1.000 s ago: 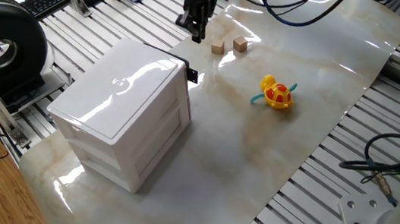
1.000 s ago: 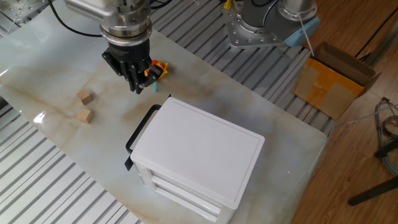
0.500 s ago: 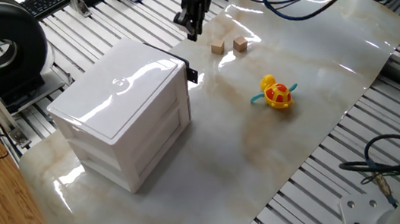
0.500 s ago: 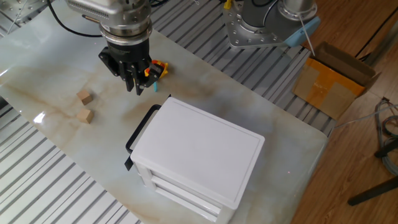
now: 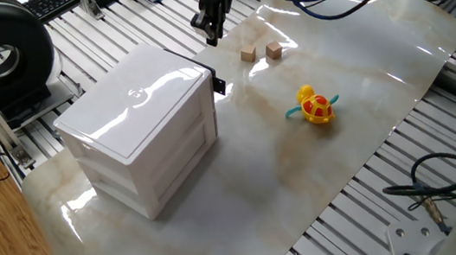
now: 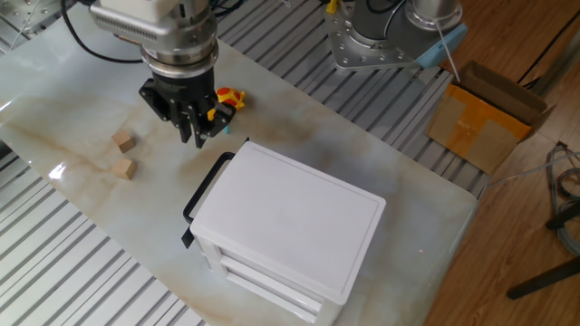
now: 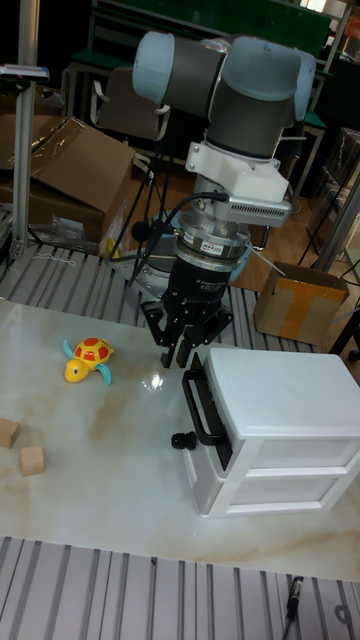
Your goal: Take something out of a drawer
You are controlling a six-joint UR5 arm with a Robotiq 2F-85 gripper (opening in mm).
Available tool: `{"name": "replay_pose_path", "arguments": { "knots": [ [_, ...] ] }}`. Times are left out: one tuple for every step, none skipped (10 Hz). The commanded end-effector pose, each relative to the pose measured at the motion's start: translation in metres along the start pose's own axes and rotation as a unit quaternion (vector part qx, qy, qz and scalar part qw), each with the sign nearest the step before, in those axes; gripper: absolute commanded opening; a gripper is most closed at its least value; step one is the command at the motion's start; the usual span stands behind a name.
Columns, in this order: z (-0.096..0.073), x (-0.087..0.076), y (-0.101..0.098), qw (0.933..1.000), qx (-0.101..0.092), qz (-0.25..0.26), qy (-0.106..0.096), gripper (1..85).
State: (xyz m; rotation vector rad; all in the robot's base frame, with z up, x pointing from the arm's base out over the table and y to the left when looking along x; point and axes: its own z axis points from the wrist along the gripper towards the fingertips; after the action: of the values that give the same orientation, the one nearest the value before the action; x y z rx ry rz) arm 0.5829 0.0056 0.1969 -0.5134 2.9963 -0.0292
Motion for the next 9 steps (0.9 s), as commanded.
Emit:
{"name": "replay_pose_path", "arguments": {
  "knots": [
    [0.001,0.000,0.008,0.9996,-0.015,-0.022,-0.003,28.7],
    [-0.001,0.017,0.006,0.9997,-0.011,-0.021,-0.007,29.0],
    [0.004,0.013,0.008,0.9995,-0.019,-0.022,-0.012,33.3],
    [0.011,-0.005,0.012,0.9994,-0.028,-0.018,-0.010,36.0],
    [0.018,-0.022,0.016,0.9993,-0.033,-0.013,-0.006,36.0],
    [0.019,-0.029,0.021,0.9991,-0.040,-0.006,-0.010,36.0],
    [0.019,-0.030,0.023,0.9989,-0.045,0.005,-0.012,36.0],
    [0.019,-0.031,0.024,0.9987,-0.047,0.009,-0.014,36.0],
    [0.019,-0.030,0.025,0.9986,-0.050,0.016,-0.011,36.0]
  ]
}}
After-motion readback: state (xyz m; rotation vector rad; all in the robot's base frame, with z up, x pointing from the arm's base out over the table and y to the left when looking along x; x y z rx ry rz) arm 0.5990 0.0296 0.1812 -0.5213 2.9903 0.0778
